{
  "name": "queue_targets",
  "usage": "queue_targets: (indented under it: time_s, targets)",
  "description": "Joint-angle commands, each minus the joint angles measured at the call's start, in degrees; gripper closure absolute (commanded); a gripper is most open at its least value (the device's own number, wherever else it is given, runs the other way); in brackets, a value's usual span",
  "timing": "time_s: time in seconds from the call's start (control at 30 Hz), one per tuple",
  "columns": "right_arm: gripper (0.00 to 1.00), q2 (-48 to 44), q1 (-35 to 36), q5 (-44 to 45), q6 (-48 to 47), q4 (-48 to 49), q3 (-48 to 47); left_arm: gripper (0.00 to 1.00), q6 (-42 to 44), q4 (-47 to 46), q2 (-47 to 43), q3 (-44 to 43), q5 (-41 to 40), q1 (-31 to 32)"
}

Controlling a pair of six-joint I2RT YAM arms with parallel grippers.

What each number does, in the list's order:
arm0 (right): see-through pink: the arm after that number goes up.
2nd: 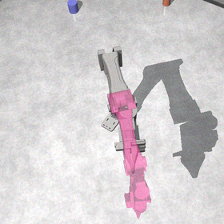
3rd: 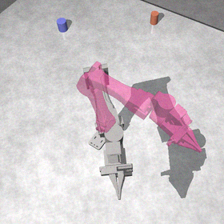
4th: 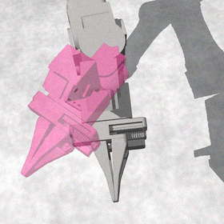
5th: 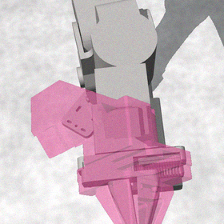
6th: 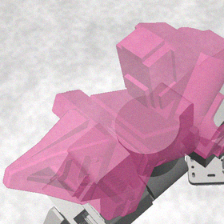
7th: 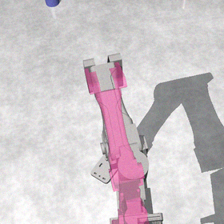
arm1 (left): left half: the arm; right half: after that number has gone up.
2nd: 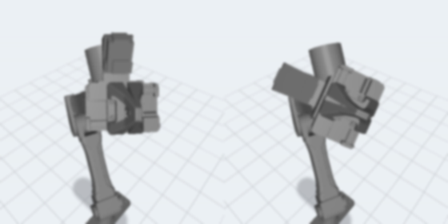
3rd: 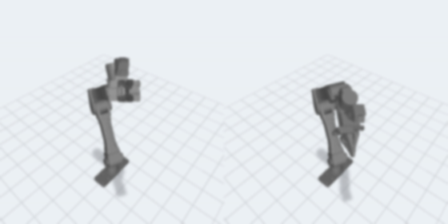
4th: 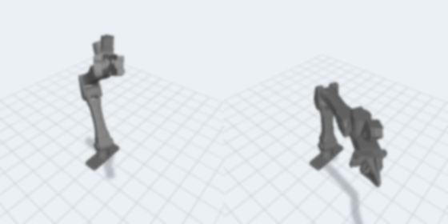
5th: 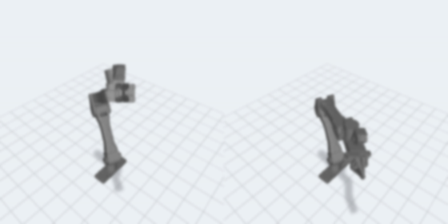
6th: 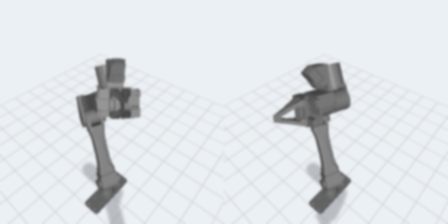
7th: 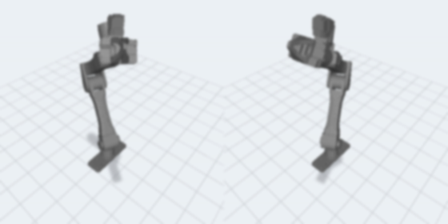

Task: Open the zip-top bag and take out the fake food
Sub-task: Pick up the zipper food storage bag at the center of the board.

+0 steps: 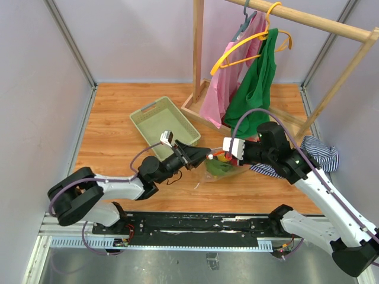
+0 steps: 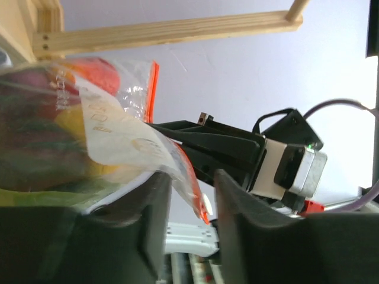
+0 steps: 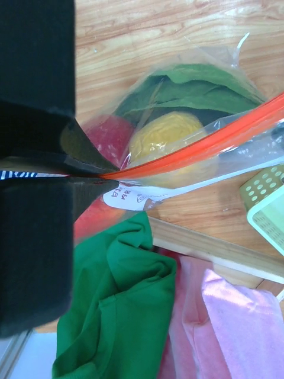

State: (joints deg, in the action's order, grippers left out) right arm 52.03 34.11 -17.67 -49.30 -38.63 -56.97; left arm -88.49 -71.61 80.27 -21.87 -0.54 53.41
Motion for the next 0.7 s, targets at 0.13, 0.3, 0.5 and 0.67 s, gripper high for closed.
queue_targets:
  time_s: [0.13,0.3,0.5,0.67]
  targets:
    - [0.99,1.4,-5.7,-12.1,5.7,1.7,-1.1,0.39,26.0,17.5,-20.5,3.6,-3.6,0.3]
    - [0.99,5.0,-6.6,-18.1,5.1,-0.6,-3.9,0.19,51.2,29.1,-36.1,8.6,-6.5,0.3]
    - [0.99,12.8,-7.7,-25.6,1.6,-7.8,-15.0,0.01,73.3,22.4,-42.1,13.1,-1.9,0.3]
    - [0.99,17.8,-10.7,-32.8,1.9,-11.7,-19.9,0.01,85.7,15.1,-34.2,11.2,3.0,0.3]
